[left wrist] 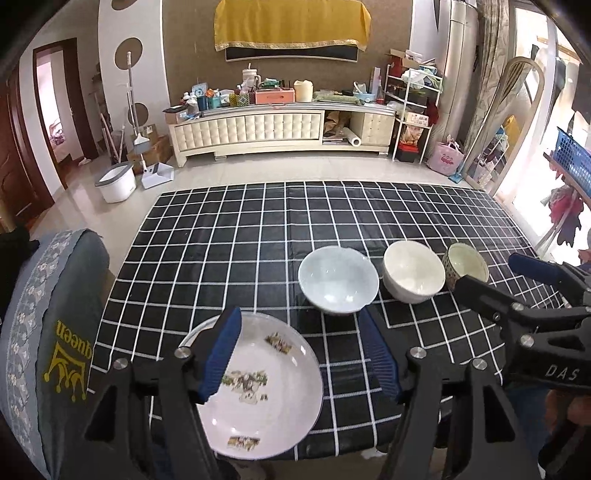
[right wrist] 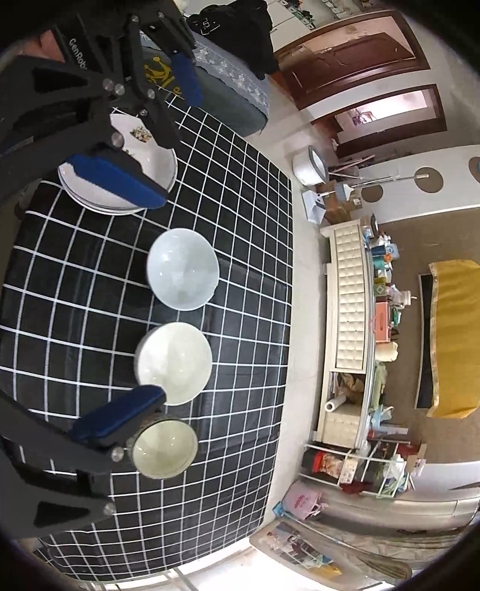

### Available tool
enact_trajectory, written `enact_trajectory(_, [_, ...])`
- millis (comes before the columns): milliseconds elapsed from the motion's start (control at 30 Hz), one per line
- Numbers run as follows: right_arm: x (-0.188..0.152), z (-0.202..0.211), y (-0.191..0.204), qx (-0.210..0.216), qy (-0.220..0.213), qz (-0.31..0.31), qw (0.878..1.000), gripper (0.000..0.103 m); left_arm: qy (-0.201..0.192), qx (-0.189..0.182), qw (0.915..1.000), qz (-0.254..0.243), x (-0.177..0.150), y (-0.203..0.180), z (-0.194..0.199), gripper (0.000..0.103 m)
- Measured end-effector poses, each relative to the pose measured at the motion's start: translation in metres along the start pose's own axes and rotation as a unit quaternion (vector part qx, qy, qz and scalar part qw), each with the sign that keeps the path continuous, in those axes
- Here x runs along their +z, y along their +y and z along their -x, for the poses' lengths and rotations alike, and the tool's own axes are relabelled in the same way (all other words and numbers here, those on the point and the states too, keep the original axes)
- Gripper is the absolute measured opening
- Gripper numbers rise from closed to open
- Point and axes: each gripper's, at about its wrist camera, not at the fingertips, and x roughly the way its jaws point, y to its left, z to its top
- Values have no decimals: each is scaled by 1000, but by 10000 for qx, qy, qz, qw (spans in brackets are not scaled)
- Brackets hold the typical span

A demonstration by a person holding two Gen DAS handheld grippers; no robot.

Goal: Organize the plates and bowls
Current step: 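Move the left gripper to the rim of the plain white bowl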

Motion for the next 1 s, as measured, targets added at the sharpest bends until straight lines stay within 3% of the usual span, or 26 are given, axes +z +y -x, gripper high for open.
enact_trajectory(433, [33,-44,-15,81,254,85,9996,98,82,-139,9997,-175,46,-2,-48,64])
enact_trajectory(1000, [47,-126,-11,374,830,493,9946,98,600,-424,9972,130,64,31,-129,64])
